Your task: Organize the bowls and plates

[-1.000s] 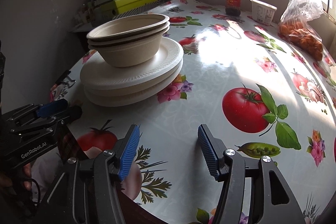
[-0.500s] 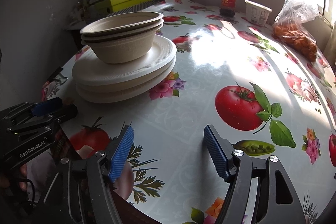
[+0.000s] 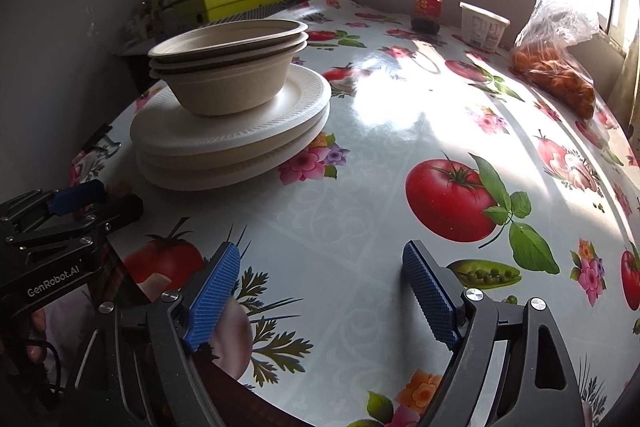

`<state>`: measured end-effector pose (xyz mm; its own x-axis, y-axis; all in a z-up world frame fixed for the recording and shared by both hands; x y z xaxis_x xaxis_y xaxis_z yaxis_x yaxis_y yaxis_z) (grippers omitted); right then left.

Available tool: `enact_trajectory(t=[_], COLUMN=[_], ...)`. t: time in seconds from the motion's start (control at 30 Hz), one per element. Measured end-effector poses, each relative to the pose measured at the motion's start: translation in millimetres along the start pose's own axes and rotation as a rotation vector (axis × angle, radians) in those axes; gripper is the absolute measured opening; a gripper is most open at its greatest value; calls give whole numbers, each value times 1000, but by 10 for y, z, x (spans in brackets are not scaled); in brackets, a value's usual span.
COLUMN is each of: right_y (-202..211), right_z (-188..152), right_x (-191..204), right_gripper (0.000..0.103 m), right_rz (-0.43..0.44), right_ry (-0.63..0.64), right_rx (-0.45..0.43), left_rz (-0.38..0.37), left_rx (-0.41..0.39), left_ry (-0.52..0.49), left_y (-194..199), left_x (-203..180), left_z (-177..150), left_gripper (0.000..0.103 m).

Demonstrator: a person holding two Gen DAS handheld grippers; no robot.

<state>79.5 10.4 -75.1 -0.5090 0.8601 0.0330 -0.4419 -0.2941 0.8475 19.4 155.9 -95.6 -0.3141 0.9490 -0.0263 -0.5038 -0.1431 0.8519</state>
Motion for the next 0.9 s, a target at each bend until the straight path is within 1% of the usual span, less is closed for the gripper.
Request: enact_trajectory(t=[0.07,0.17,0.9], right_y=[0,-3,-1], right_z=[-3,1,-2], right_x=[-1,-5,-8], right_gripper=[85,85,86], right_rz=[-1,-3,-2], right_ry=[-2,-4,-3], right_rx=[0,0,0], left_rz=[4,3,3], left_rx=[-2,-3,-6], left_ry=[3,4,6], left_y=[-6,-11,-13], left_x=[5,7,12], left_z=[3,6,6], left_gripper=[64,64,66])
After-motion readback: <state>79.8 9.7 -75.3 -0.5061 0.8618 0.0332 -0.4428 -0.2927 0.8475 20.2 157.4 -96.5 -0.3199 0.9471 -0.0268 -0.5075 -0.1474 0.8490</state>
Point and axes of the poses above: each gripper's, at about its wrist camera, not at the fingertips, and y roughly against the way its jaws point, x to its left, z to its top, the point moved 7 cm from there along -y, roughly the way its jaws point, and after that the axes turned 8 degrees about x, right-handed, at the moved point
